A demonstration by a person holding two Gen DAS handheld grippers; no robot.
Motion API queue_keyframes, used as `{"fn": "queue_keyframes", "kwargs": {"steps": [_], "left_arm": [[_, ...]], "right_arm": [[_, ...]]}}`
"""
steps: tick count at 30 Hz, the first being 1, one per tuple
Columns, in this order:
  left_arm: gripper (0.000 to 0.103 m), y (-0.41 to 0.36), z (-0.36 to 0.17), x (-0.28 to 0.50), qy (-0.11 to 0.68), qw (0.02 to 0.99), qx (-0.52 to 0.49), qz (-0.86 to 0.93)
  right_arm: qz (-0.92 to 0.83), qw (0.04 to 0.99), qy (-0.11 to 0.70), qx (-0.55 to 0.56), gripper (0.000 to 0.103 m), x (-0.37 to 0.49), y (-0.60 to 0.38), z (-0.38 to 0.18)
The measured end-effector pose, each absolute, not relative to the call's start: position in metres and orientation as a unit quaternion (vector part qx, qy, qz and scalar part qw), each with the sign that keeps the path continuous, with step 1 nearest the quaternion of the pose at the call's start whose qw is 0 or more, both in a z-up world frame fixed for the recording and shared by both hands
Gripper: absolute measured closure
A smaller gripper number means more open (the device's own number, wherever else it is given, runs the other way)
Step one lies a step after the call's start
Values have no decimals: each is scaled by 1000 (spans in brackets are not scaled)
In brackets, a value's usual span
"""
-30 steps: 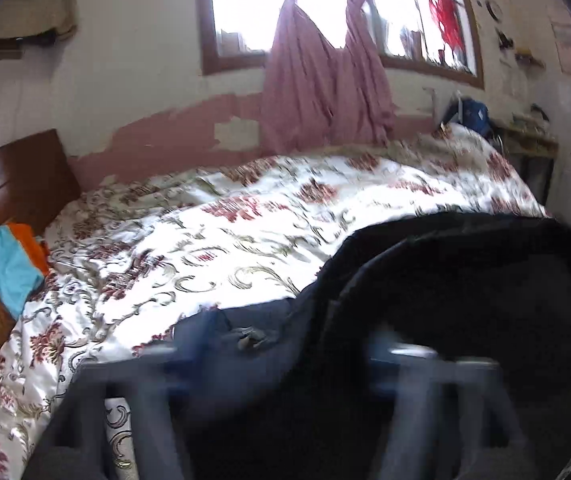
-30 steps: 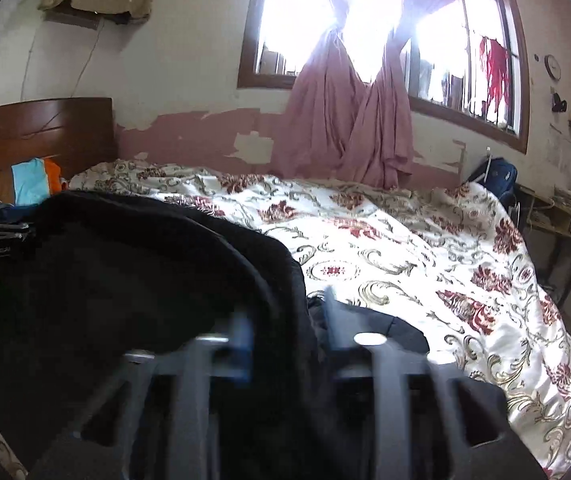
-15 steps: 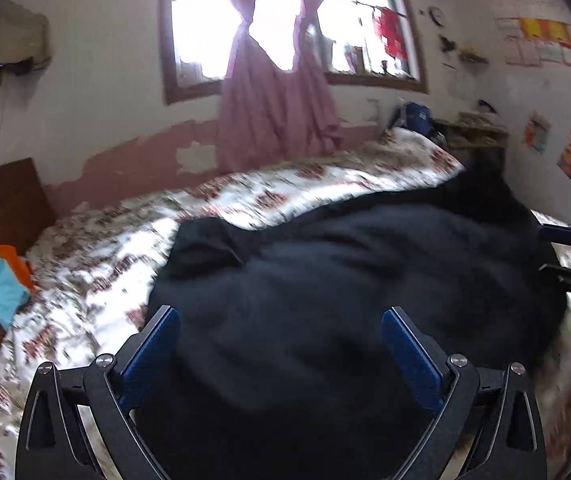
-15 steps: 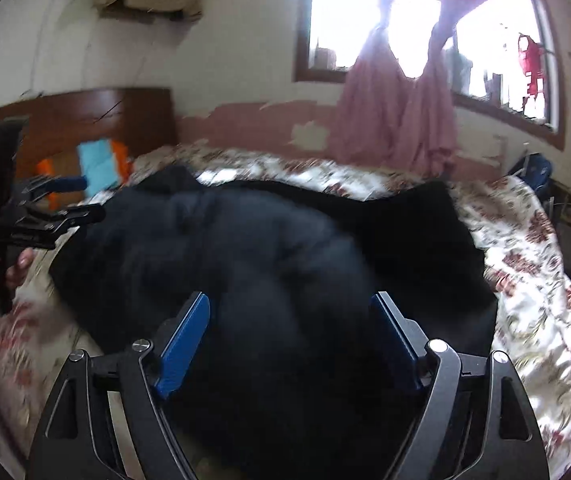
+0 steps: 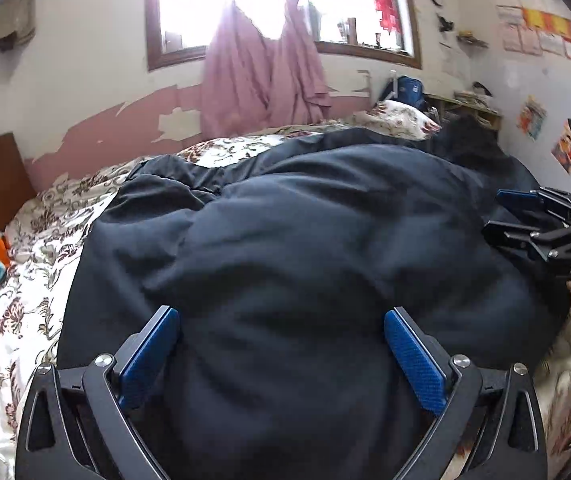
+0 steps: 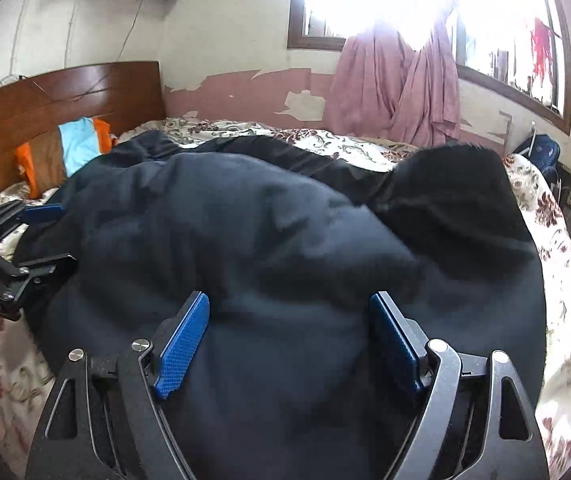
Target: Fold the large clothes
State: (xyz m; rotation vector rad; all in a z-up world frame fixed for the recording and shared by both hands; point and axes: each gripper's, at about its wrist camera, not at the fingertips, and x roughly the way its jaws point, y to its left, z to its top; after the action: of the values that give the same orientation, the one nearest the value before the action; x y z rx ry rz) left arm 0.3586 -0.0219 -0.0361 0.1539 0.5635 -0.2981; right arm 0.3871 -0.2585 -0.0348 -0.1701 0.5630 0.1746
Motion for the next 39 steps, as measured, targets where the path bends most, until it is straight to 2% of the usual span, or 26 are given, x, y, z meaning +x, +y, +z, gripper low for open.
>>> {"fn": "queue_keyframes", "kwargs": {"steps": [15,22,39], "left_arm": [[0,-13,-35,479,299,952,20,-60],[0,-3,-45,513,339,938,-11,-70],[0,5,-70,527,328,937,-68,-103]], "right_arm": [[53,940,328,-84,25,509,-259,-39],[70,932,351,-53,25,547,-270,-46],[90,925,370,-1,22,567,-284,-78]]}}
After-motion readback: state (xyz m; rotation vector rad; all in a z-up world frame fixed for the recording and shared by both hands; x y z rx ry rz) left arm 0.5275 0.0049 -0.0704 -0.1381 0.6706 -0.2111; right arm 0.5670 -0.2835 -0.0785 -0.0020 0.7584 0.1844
